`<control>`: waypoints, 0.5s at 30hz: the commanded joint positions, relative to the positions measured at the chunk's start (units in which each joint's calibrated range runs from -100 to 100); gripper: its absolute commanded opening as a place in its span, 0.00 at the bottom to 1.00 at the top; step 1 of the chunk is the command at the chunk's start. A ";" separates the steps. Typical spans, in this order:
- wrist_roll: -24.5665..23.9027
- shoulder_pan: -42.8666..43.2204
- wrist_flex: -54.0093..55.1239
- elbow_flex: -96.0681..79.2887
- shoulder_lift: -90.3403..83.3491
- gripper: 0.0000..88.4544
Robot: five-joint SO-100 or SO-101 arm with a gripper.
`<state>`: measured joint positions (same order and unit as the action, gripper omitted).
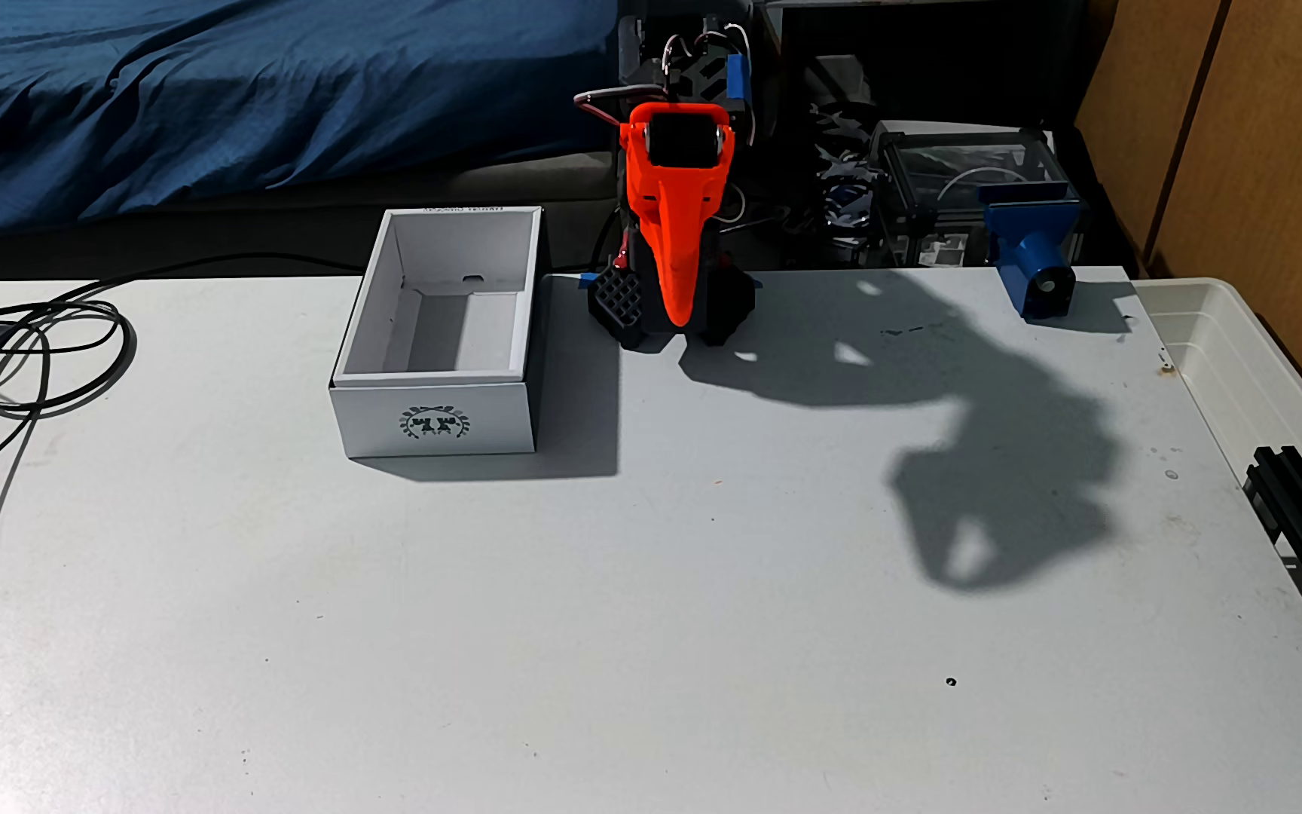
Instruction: Grab the blue brick and place in box
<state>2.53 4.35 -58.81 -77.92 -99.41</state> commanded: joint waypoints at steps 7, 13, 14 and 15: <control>0.13 -1.31 7.49 -8.24 -0.59 0.01; 0.24 -3.17 16.63 -15.69 -0.59 0.01; 0.24 -3.39 18.09 -16.85 -0.59 0.01; 0.24 -3.61 19.30 -18.09 -0.59 0.01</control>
<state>2.53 1.62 -43.35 -94.19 -99.41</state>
